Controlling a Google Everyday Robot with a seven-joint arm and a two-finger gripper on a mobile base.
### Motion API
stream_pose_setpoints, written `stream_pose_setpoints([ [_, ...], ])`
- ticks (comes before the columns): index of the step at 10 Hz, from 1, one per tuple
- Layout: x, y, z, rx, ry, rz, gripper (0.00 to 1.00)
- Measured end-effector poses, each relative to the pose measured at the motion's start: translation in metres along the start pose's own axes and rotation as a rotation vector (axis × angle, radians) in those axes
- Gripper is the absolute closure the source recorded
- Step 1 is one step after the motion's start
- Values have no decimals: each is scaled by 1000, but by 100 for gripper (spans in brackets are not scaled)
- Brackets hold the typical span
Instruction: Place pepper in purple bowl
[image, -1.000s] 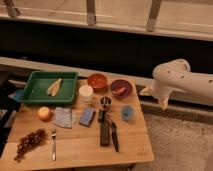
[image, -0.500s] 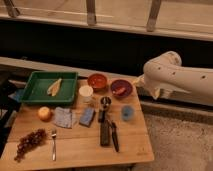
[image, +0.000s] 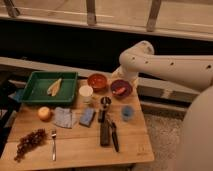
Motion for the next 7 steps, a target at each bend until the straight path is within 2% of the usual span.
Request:
stream_pose_setpoints([
  [1,4,18,4,-14,21,-26,20],
  [6,3,19,6,-18,24,-25,20],
  [7,3,17,10,-36,32,-5,20],
])
